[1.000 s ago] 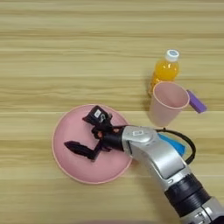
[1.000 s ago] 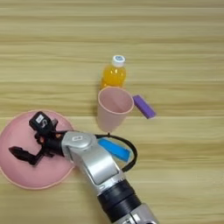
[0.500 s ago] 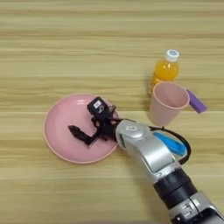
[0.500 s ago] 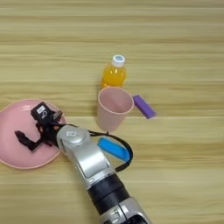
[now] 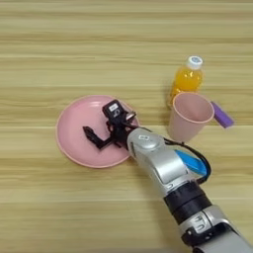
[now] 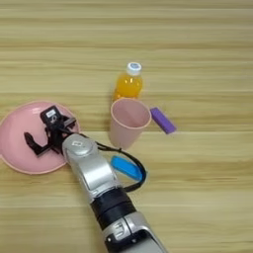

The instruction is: Move the objects on the table

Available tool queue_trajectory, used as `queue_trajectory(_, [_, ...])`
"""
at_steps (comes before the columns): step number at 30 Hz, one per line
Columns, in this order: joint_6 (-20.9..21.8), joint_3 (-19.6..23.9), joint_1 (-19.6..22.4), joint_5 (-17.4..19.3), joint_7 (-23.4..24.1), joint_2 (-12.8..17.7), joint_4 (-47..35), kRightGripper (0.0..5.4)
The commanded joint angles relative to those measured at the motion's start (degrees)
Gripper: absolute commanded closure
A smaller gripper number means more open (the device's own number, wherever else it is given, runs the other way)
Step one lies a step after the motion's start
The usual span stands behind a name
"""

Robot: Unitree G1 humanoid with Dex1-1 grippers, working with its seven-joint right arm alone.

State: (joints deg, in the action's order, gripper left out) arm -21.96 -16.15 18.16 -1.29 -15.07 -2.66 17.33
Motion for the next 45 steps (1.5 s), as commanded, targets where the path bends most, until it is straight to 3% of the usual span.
queue_trajectory(1, [2.07,2.27,4.55,-0.56,3.47,-1.54,-0.75,0.03])
queue_trajectory(9, [4.16,4.96,6.21,-1.24,8.90,-2.80,1.81,0.03])
queue_trajectory(21, [7.11,7.78,7.25,-0.15,11.14,-4.07,1.34,0.03])
queue_trajectory(30, [11.58,6.33,4.63,1.67,7.07,-4.21,-5.06,0.03])
queue_trajectory(39, [16.67,4.31,0.86,1.50,6.33,-3.86,-11.92,0.03])
queue_trajectory(45, [21.54,3.70,-1.50,4.41,2.72,-3.35,-15.23,0.03])
